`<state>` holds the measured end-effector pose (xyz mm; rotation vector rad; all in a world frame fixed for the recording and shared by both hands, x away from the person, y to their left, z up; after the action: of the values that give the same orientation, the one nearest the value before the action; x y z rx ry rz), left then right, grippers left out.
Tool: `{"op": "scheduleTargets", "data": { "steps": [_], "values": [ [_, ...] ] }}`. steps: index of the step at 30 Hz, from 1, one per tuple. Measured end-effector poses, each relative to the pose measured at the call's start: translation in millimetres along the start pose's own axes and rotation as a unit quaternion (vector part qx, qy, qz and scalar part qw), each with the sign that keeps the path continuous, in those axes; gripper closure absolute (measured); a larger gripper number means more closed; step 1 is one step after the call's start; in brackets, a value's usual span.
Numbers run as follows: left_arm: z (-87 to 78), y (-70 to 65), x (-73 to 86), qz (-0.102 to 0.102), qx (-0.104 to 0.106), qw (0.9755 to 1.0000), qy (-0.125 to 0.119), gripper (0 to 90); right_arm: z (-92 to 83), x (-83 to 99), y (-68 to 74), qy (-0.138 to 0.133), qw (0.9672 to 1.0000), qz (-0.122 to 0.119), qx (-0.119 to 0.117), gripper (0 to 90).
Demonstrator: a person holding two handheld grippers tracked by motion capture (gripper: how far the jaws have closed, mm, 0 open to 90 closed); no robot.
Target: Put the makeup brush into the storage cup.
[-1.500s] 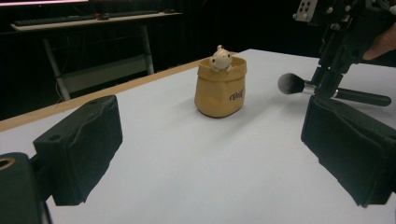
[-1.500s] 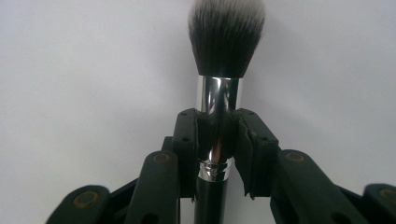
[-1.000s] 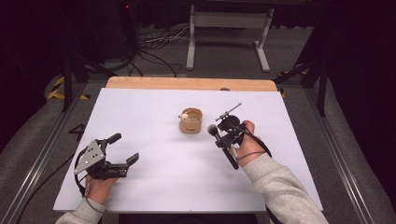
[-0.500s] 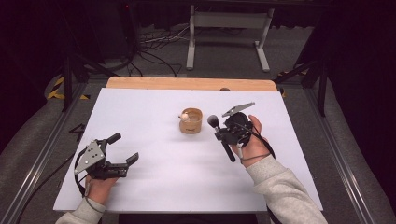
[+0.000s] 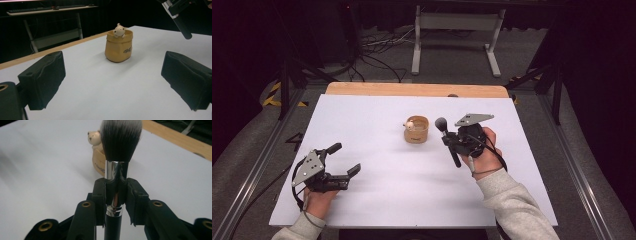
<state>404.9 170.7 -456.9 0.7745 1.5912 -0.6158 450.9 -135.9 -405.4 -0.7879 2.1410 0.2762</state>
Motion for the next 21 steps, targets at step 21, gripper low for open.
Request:
{"op": "scheduleTargets", "data": {
  "steps": [21],
  "values": [
    [-0.5,0.0,-0.1,0.000,0.000,1.0000,0.000,5.8,-5.8,-17.7,-9.3,-0.133,0.9909,0.005,0.021,71.4]
  ]
}}
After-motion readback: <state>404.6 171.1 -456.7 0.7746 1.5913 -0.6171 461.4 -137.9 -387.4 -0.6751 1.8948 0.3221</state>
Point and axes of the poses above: each handheld gripper's, and its own axes: z roughly forward along the jaws, x roughly out of its underside, y roughly to its left, the point moved 10 cm from there along z, roughly forward along the jaws, and after that the axes turned 4 degrees about x, right-handed, at the moved point
